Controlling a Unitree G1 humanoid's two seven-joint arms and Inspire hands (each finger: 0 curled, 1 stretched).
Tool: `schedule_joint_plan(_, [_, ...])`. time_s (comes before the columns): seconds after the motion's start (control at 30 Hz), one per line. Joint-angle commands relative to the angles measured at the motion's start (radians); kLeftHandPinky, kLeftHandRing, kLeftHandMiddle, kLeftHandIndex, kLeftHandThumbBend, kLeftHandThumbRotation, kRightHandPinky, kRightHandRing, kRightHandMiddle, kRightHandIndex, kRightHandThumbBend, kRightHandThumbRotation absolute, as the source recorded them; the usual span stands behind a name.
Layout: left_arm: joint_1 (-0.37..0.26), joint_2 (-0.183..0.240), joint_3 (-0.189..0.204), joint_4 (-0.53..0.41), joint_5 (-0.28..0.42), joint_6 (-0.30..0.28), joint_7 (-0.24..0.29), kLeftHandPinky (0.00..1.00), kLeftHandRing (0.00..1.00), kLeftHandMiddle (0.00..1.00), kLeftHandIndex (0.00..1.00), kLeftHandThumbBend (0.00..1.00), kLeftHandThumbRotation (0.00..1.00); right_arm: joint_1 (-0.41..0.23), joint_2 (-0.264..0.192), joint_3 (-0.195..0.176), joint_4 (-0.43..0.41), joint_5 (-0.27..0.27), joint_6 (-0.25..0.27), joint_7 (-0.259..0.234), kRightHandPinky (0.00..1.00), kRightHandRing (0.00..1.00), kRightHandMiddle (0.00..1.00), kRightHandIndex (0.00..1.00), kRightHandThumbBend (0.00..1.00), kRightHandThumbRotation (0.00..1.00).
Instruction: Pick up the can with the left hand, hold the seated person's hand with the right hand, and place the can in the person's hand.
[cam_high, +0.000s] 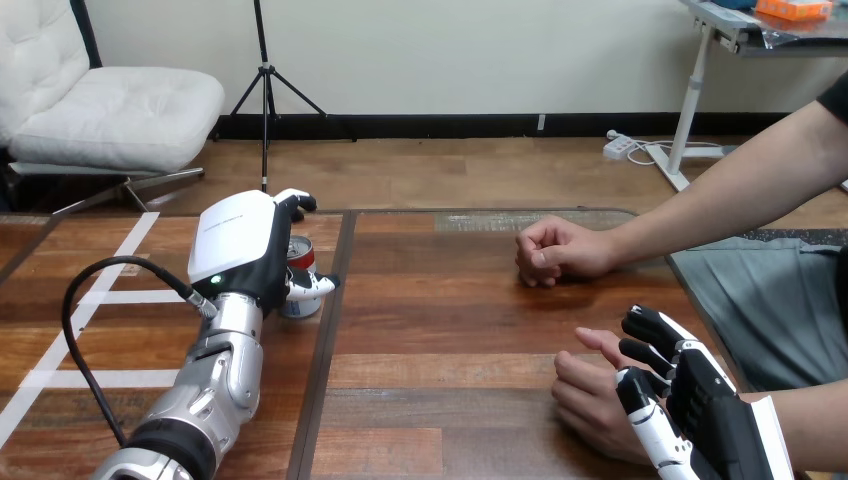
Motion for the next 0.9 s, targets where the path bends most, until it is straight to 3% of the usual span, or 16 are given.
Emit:
schedule_joint_plan(0.0, [-0.029,0.006,-0.003,-0.004,0.011,0.005,0.030,0.74,0.82,0.83,0.80,0.75,0.01,-0.022,0.003,0.008,-0.037,-0.002,-0.012,0.003,0.76,0.83,0.85,0.83,0.54,0.62])
schedule_joint_plan(0.4, [-0.031,0.009,-0.012,-0.004,0.029,0.007,0.065,0.80,0.85,0.87,0.83,0.72,0.07,-0.026,0.003,0.008,-0.034,-0.006,-0.008,0.000,0.76,0.82,0.85,0.83,0.55,0.63])
schedule_joint_plan(0.6, [-0.039,0.011,-0.007,-0.004,0.028,0.011,0.047,0.78,0.84,0.86,0.82,0.72,0.07,-0.025,0.005,0.010,-0.038,0.002,-0.003,0.004,0.76,0.83,0.85,0.83,0.56,0.63])
schedule_joint_plan(0.87, [-0.058,0.009,0.006,-0.011,0.010,0.055,-0.018,0.71,0.81,0.83,0.81,0.73,0.07,-0.025,0.002,0.011,-0.038,0.003,-0.003,0.006,0.77,0.83,0.85,0.83,0.55,0.63])
